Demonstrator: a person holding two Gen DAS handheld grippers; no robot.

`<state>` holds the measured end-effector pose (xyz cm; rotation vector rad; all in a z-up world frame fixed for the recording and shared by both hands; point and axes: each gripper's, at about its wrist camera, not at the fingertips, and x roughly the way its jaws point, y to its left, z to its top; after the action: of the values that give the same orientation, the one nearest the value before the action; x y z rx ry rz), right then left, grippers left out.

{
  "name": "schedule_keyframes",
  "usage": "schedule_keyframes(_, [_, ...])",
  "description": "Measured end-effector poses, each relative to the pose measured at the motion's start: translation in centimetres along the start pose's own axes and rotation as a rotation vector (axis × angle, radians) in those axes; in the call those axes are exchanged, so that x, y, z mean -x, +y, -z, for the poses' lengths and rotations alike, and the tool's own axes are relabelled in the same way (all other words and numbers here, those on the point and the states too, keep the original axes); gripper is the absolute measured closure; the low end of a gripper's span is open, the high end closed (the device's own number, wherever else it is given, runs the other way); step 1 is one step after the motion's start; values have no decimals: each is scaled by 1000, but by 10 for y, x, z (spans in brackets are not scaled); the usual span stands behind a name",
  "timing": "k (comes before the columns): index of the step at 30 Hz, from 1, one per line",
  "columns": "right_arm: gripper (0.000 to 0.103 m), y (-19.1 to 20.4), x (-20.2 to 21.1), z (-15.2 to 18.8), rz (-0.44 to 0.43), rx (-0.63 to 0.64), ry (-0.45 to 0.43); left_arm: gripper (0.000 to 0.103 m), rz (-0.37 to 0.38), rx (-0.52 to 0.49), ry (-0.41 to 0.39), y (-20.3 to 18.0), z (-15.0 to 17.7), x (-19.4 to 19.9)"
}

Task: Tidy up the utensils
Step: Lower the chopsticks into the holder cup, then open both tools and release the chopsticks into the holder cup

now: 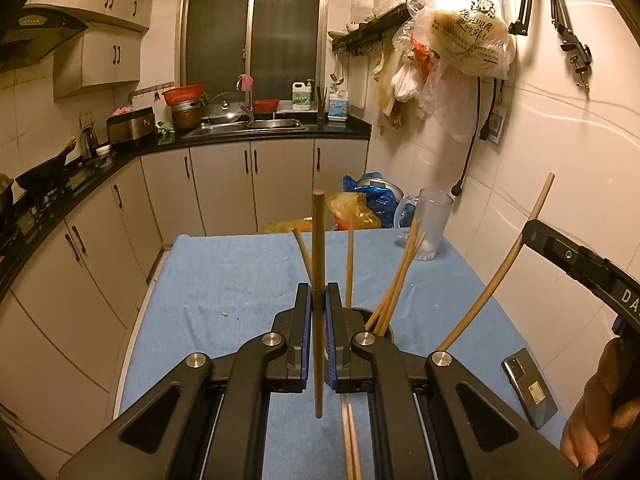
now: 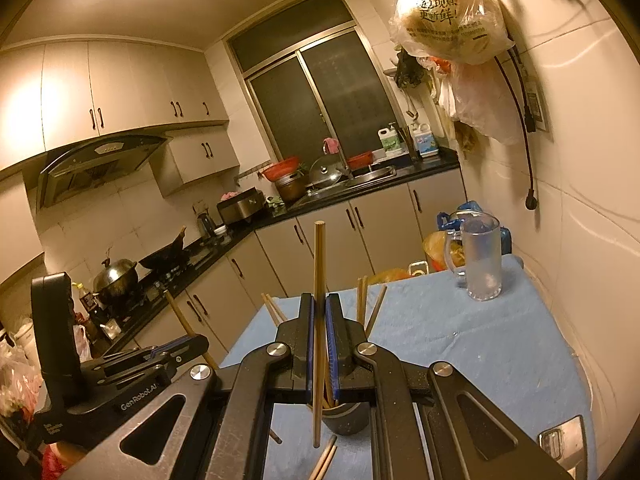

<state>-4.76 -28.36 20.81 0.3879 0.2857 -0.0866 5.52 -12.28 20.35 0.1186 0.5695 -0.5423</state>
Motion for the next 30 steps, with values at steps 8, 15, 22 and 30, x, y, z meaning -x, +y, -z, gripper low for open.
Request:
schedule_keyframes(8, [97,-7,0,-14,2,-21,-28,97,17,17,-21,1,-20,4])
schedule_keyframes(15, [97,-17,-3,-31,3,-66,-62,97,32,21,-74,-3,-48,11])
schedule_keyframes(22, [97,-24,-17,-43,13,-101,-79,97,63,57,-84,-4,-56,-5])
schedule_keyframes(30, [97,-33,-53,-25,55,-102,-15,97,102,109,-38,2,-42,-41])
